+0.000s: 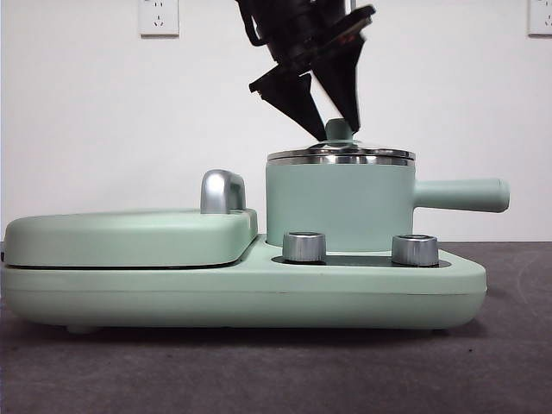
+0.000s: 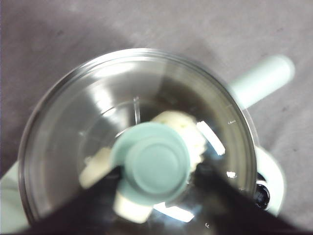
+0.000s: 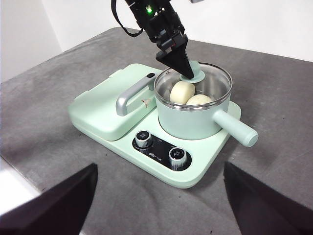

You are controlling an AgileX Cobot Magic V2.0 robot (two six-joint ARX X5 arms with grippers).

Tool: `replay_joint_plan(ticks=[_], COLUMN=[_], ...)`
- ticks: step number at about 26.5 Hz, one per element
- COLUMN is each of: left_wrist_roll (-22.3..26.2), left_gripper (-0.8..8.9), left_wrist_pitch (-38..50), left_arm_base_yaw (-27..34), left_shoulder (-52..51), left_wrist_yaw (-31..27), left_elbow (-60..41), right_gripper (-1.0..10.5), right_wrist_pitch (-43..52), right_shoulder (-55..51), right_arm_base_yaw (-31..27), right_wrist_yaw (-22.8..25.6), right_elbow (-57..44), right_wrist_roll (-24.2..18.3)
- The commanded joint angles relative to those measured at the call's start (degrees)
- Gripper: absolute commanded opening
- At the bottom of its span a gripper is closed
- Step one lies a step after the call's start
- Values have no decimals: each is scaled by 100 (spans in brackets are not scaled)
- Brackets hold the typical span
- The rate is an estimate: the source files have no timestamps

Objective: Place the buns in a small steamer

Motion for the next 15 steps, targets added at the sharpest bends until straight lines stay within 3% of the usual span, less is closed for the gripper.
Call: replay_joint_plan(ticks=[1, 4, 10, 15], left_wrist_roll=[-192, -254, -577, -649], left_gripper=[442, 494, 495, 493], left_wrist_pitch=[-79, -332, -1259, -1248], left_arm_base_yaw=[-20, -9, 28, 26], left_shoulder=[31, -310, -1445, -3010], left_wrist_yaw=[13, 13, 13, 13], left_elbow=[98, 98, 55, -1086], right_gripper=[410, 410, 410, 410], right_wrist_pitch=[57, 55, 57, 61], right_shoulder=[4, 4, 4, 11], right_arm_base_yaw=[28, 28, 28, 28], right_wrist_yaw=[4, 2, -2, -219], right_elbow=[42, 42, 42, 42], right_wrist_roll=[70, 70, 70, 70])
